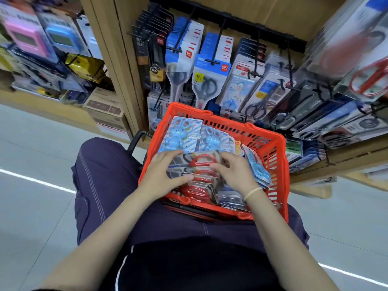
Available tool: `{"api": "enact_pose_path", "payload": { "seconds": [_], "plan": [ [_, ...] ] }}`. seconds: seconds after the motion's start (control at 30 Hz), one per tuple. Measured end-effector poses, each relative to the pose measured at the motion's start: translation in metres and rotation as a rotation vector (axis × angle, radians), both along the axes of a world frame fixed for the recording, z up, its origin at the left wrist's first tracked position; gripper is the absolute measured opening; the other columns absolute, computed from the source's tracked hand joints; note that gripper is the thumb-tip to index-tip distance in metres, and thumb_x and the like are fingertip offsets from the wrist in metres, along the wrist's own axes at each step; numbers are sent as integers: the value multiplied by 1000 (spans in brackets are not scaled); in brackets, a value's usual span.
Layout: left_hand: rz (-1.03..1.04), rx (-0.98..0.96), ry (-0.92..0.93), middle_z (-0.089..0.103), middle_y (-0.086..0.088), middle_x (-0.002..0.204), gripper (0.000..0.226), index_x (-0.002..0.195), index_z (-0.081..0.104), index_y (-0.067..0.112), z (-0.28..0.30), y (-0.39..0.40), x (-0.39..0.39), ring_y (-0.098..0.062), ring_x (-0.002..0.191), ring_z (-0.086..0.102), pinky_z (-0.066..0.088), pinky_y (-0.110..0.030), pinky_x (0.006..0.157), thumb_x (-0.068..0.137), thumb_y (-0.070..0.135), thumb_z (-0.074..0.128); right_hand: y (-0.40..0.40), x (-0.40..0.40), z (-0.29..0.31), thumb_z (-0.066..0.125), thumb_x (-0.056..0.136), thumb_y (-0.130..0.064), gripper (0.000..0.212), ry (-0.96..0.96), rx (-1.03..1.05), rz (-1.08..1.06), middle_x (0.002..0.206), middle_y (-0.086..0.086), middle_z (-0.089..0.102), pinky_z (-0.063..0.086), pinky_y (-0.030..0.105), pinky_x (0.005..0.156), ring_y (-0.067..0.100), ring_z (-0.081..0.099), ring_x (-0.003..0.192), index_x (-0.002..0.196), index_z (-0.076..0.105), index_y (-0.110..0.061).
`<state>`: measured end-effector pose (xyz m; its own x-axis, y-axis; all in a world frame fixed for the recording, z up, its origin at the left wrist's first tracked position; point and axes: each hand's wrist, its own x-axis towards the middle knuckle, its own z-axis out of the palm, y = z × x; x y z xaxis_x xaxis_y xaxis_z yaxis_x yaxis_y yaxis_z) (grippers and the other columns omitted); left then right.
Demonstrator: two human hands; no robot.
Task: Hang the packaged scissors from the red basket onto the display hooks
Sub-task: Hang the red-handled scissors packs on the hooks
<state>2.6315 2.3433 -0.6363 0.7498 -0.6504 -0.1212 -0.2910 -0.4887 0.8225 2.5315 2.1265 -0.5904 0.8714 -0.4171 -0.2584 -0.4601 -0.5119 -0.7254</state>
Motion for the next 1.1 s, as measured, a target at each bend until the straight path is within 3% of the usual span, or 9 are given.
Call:
{"api": "enact_pose_path", "payload": {
  "seconds": [0.2, 0.3, 0.4, 0.57, 0.63, 0.73, 0.87, 0.97, 1.1],
  "plan": [
    [237, -187, -8, 45, 7, 144, 86, 148, 42, 24, 28, -21, 9, -17, 140, 40, 37, -44, 117, 78, 60, 77, -40, -8, 35, 76, 88, -16, 33, -188, 57, -150, 68, 21, 59, 47, 42, 68, 20, 53, 66, 71, 52, -2],
    [324, -285, 108, 43, 4, 152, 96, 155, 32, 24, 43, -40, 10, -10, 141, 41, 39, -37, 116, 78, 50, 84, -49, -16, 45, 72, 91, -9, 13, -334, 234, -314, 80, 9, 72, 53, 30, 77, 12, 66, 79, 79, 66, -11],
    [438, -383, 288, 51, 6, 139, 91, 153, 32, 20, 63, -60, -2, 7, 124, 50, 42, -10, 96, 80, 32, 85, -51, -25, 47, 69, 93, -10, 13, -444, 403, -476, 90, 1, 76, 56, 32, 84, 16, 70, 88, 83, 71, -18],
    [421, -495, 865, 67, 4, 126, 107, 156, 34, 18, 81, -91, -15, -17, 119, 64, 47, -37, 104, 69, 44, 90, -32, -30, 49, 64, 92, -13, 5, -543, 834, -645, 79, 2, 73, 58, 27, 68, 13, 69, 73, 91, 67, -9],
    [306, -611, 984, 76, -2, 117, 76, 140, 54, 15, 88, -103, -18, -17, 105, 73, 59, -34, 87, 76, 37, 87, -21, -29, 50, 62, 93, -11, 13, -524, 927, -624, 93, 8, 76, 61, 31, 76, 18, 71, 84, 101, 69, -5],
    [361, -724, 978, 77, -7, 114, 48, 122, 67, 17, 101, -112, -14, -20, 99, 76, 63, -35, 80, 75, 21, 76, -10, -30, 56, 67, 88, -17, 31, -462, 934, -520, 109, 14, 75, 60, 38, 84, 25, 71, 97, 117, 66, -5],
    [260, -674, 907, 76, -13, 116, 50, 126, 66, 12, 115, -104, -1, -32, 105, 74, 61, -46, 89, 78, 19, 75, -24, -38, 83, 79, 81, -21, 42, -268, 641, -303, 91, 2, 76, 55, 26, 59, 15, 72, 76, 119, 61, -18],
    [178, -557, 831, 77, -13, 112, 57, 125, 68, 9, 121, -103, 3, -33, 104, 74, 57, -47, 95, 72, 26, 80, -36, -38, 103, 78, 72, -40, 59, -277, 531, -274, 101, -1, 76, 58, 49, 79, 17, 74, 88, 125, 57, -24],
    [132, -503, 744, 78, -10, 109, 36, 118, 73, 15, 136, -120, -3, -31, 104, 74, 54, -51, 101, 83, 19, 80, -28, -30, 109, 78, 79, -42, 47, -320, 519, -244, 100, -15, 75, 60, 38, 83, 6, 72, 93, 119, 54, -36]
  ]
}}
